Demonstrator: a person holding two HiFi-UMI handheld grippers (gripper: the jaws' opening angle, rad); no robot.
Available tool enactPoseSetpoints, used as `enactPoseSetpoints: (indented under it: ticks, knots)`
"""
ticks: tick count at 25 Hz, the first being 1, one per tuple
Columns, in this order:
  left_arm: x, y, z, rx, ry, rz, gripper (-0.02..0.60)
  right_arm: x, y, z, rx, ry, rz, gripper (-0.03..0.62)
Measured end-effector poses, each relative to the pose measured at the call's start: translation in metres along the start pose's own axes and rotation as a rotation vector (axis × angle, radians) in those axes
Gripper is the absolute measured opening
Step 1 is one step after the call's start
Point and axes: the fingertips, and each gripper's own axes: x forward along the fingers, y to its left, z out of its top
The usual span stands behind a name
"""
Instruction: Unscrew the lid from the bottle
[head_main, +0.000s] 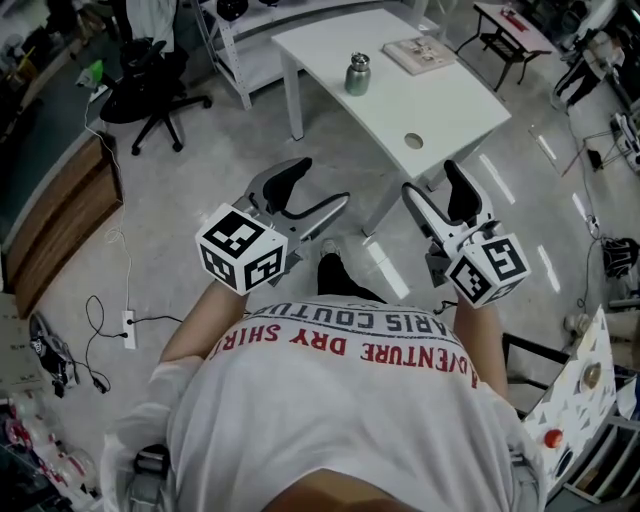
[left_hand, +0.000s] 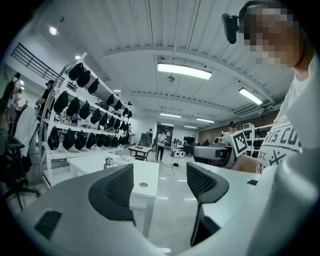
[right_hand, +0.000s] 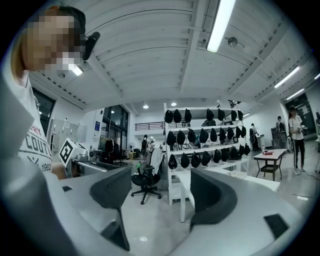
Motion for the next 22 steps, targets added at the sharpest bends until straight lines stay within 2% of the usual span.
enactPoseSetpoints:
  ticks: [4, 8, 14, 18, 22]
  knots:
    - [0.026, 0.021, -0.003, 0.030, 0.025, -0.008, 0.347, 0.027, -0.023, 0.001, -0.007, -0.003, 0.002, 0.347]
    - [0.054, 0.055, -0.002, 0.021, 0.037, 0.001, 0.351, 0.059, -0.056, -0.003, 0.015, 0.007, -0.005, 0.347]
    - [0.108, 0.122, 0.000, -0.024, 0.074, 0.028, 0.351, 0.121, -0.116, -0.012, 0.053, 0.046, -0.005, 0.347]
    - [0.145, 0.176, -0.009, -0.066, 0.111, 0.072, 0.351, 0.164, -0.153, -0.020, 0.038, 0.083, -0.008, 0.347]
    - [0.187, 0.218, -0.015, -0.043, 0.149, 0.086, 0.351, 0.201, -0.188, -0.029, 0.047, 0.110, 0.002, 0.347]
